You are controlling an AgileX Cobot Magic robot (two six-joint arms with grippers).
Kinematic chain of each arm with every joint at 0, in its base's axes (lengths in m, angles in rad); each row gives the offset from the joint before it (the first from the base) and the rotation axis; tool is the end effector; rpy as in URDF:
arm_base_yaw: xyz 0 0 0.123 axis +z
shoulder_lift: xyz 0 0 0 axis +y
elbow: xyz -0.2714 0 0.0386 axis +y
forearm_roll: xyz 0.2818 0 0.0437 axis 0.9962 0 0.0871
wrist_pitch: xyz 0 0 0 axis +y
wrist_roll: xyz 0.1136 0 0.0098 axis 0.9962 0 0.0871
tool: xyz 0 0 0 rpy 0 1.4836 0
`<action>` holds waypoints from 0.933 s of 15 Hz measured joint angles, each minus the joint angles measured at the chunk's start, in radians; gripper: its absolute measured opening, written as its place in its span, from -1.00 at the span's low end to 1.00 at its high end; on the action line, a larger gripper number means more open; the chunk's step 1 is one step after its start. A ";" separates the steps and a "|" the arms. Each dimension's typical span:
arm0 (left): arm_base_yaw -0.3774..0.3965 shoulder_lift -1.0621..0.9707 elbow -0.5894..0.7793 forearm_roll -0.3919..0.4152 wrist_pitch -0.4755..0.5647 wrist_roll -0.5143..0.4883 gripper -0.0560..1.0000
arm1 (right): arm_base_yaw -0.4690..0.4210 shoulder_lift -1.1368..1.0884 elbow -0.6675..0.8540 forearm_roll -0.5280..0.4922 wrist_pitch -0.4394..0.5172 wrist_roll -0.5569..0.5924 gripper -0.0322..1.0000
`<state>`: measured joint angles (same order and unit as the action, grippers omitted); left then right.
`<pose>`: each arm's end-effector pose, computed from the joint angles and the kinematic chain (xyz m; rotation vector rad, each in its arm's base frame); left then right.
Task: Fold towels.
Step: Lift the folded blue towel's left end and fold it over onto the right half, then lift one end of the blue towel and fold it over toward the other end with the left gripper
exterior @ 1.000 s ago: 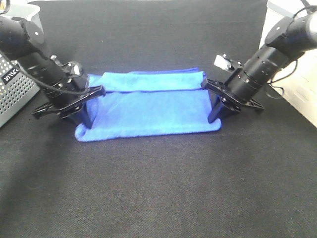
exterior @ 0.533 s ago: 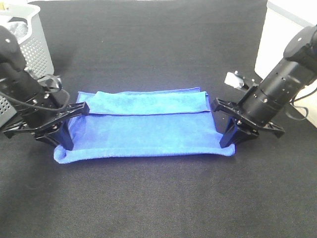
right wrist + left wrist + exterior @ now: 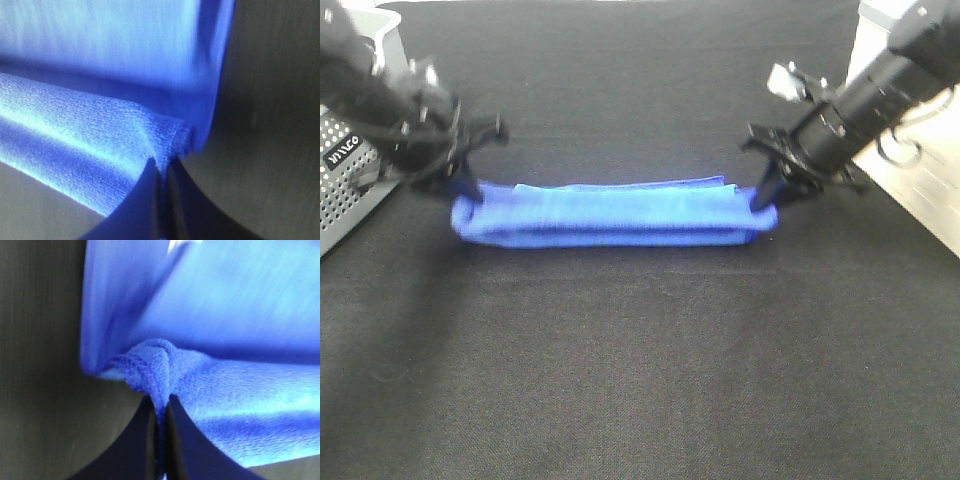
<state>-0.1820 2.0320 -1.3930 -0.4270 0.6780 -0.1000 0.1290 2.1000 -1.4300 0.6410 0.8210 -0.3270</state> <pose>0.4362 -0.1104 0.1139 -0.2900 2.7940 -0.5215 0.4362 0.1070 0.0984 -0.0711 2.8481 0.7041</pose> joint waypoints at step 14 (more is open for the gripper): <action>0.038 0.332 -0.463 -0.035 0.130 0.047 0.45 | 0.000 0.269 -0.349 -0.068 0.076 0.049 0.54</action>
<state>-0.1440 2.3640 -1.8560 -0.4620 0.8080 -0.0530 0.1290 2.3690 -1.7790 0.5730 0.8970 -0.2780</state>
